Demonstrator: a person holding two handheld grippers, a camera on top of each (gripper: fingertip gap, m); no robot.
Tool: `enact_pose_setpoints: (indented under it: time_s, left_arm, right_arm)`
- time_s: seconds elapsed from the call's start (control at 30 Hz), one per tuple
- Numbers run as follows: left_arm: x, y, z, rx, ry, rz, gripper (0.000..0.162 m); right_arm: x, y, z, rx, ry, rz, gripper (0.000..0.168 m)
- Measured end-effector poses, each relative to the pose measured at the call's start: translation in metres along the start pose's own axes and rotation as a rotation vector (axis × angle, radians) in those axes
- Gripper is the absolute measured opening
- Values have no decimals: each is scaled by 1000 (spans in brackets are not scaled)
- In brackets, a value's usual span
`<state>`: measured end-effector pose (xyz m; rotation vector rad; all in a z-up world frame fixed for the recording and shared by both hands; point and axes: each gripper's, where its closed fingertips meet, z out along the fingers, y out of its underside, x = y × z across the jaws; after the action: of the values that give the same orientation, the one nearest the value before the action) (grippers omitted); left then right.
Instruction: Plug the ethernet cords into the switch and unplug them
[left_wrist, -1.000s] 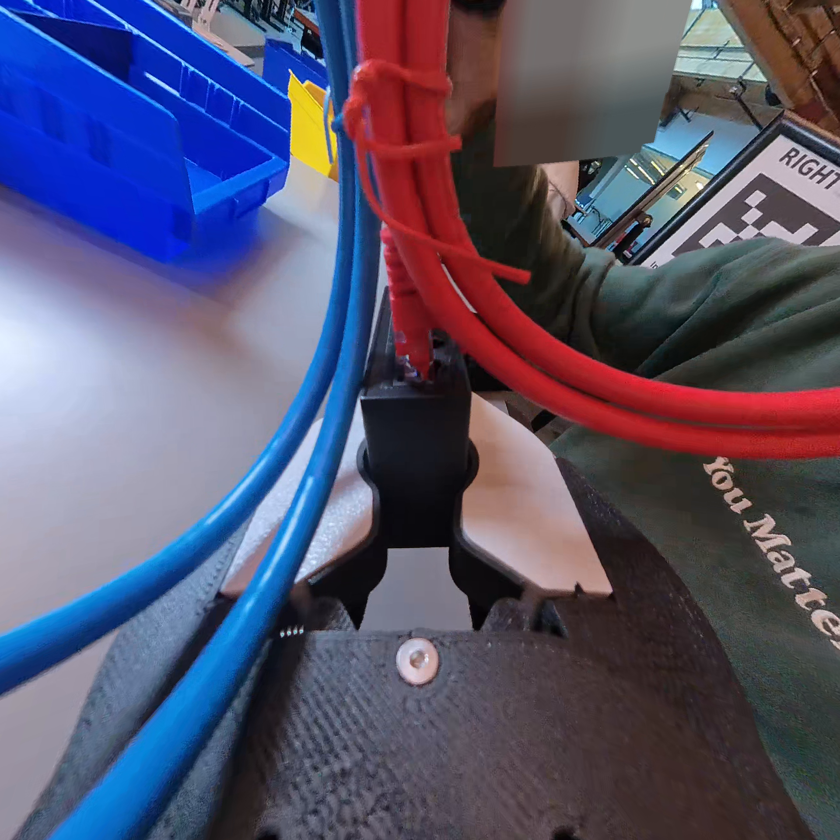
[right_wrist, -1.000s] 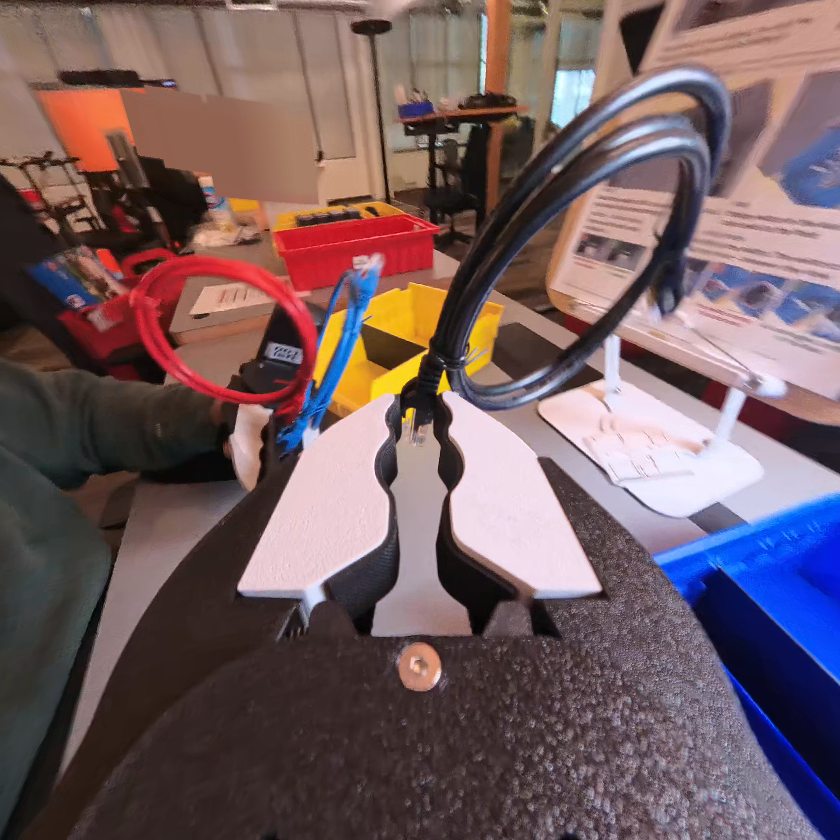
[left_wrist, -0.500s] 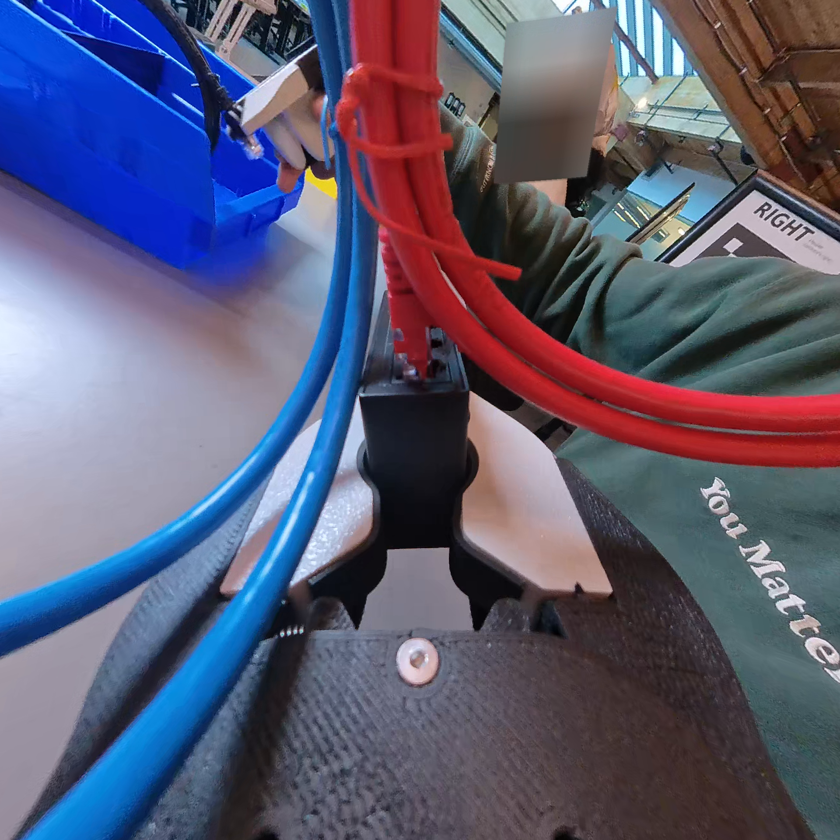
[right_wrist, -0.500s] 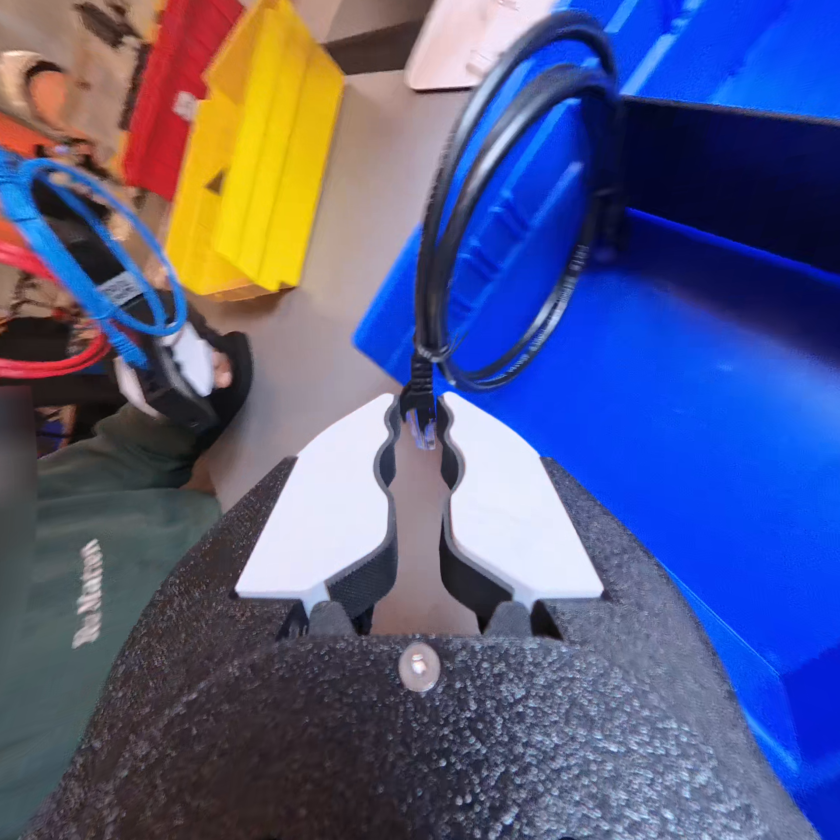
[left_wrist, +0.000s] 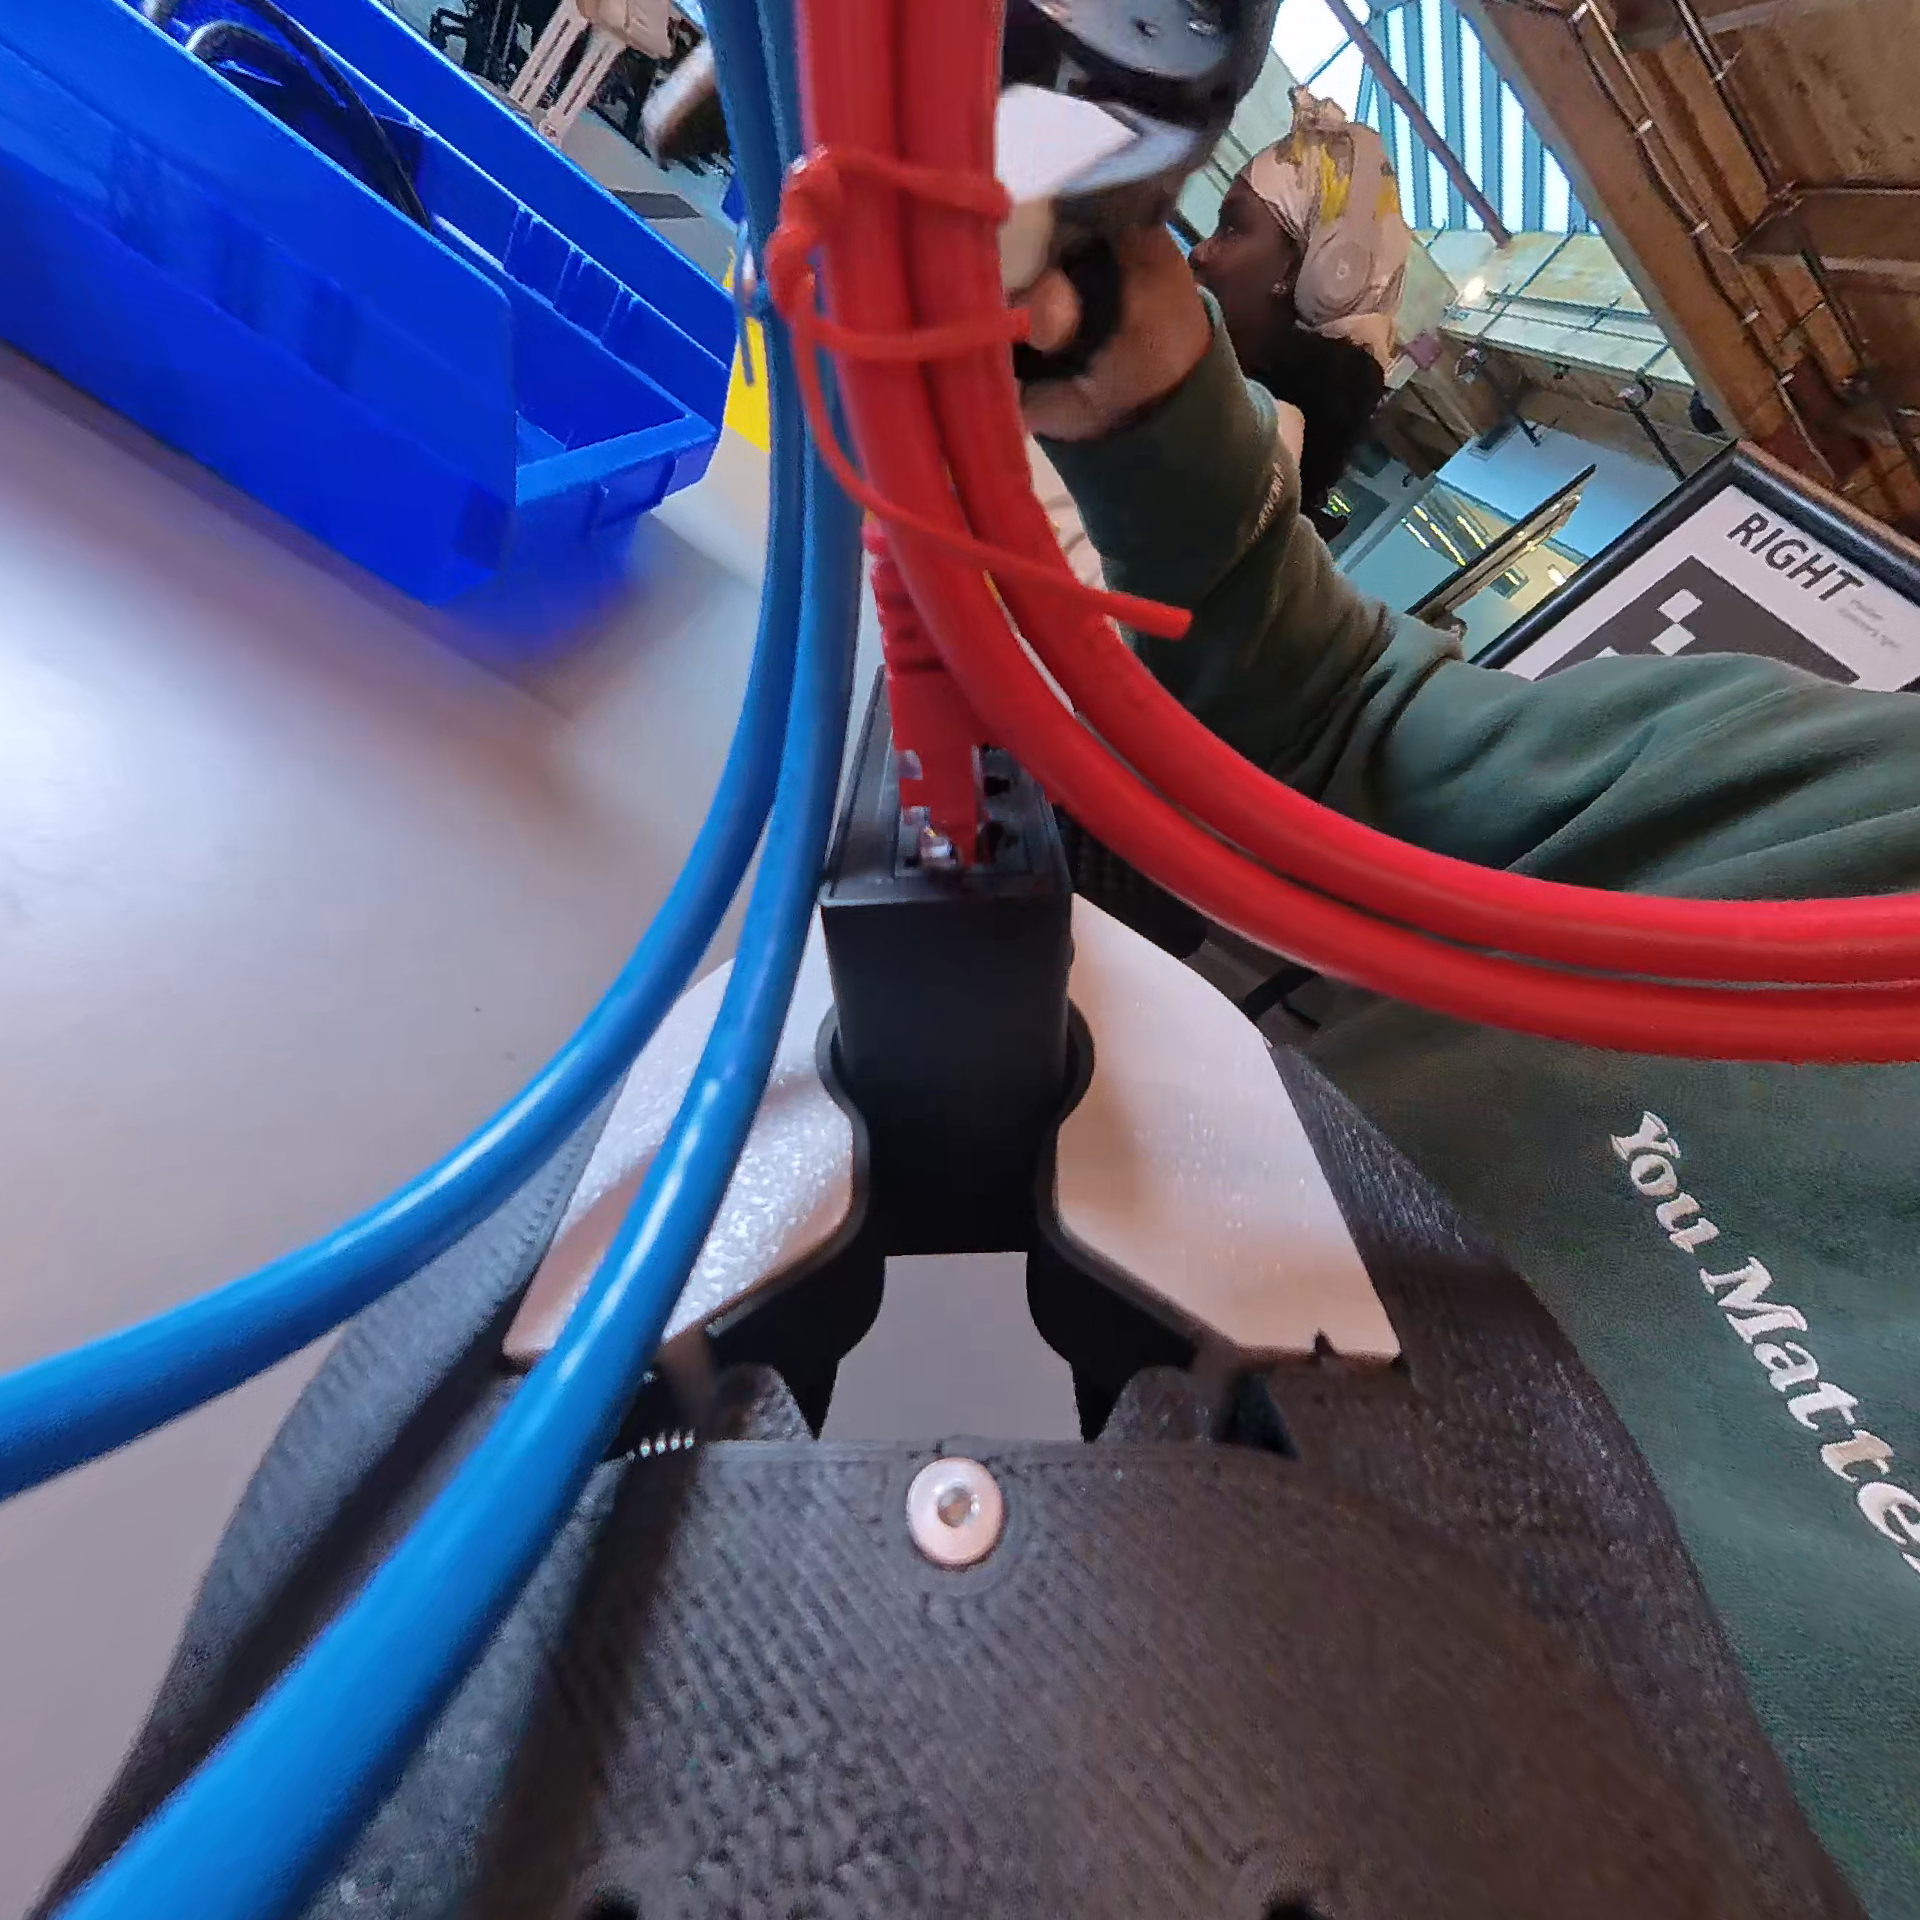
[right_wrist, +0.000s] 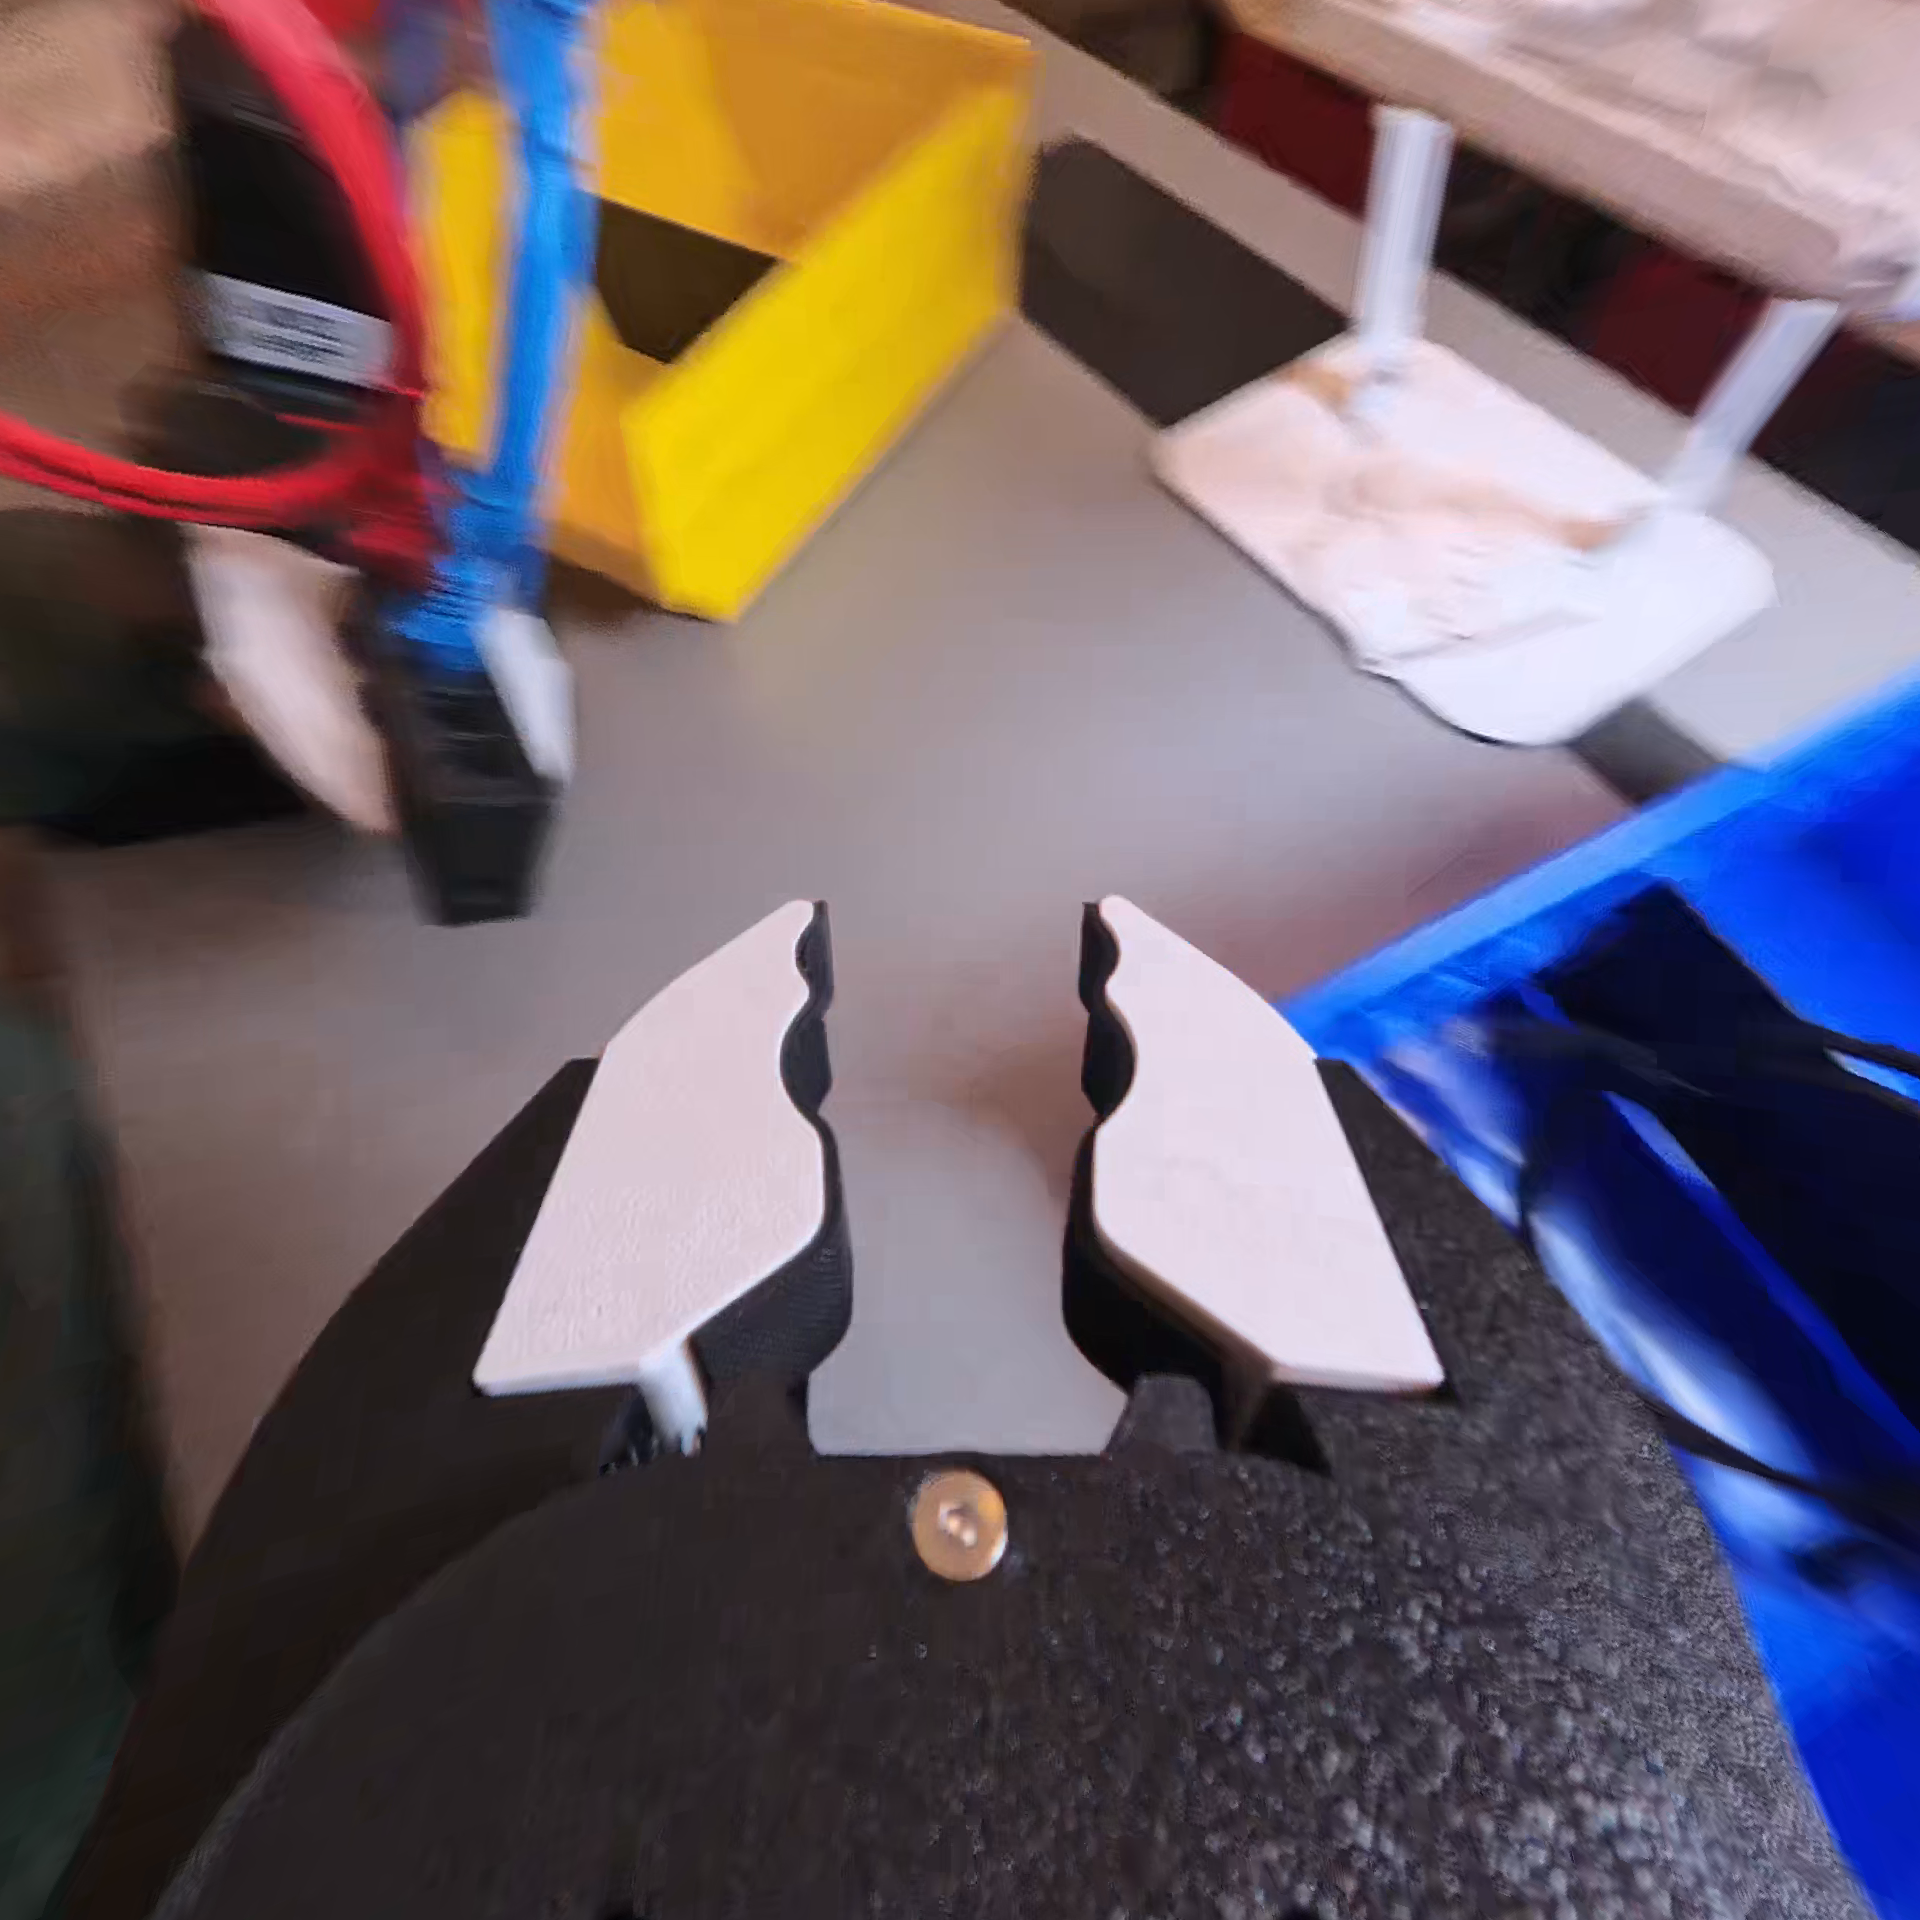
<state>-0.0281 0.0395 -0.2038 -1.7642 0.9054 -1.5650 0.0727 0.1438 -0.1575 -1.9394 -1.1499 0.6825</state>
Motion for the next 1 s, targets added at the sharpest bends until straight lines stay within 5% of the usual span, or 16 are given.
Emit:
enact_pose_setpoints:
  time_s: [0.03,0.17,0.4,0.77,1.0]
  left_arm:
    - [1,1,1,-8,3,3,31]
    - [5,9,7,-49,22,11,34]
    - [12,24,18,-123,39,34,34]
    - [7,35,24,-183,-21,71,30]
    - [15,31,32,-114,54,-111,31]
  right_arm:
    - [-30,-4,9,26,-129,20,43]
    - [-111,-11,36,67,-473,74,30]
    - [-138,-7,60,18,-637,152,18]
    - [-140,9,60,48,-525,-24,15]
    - [-133,10,55,186,-408,-22,16]
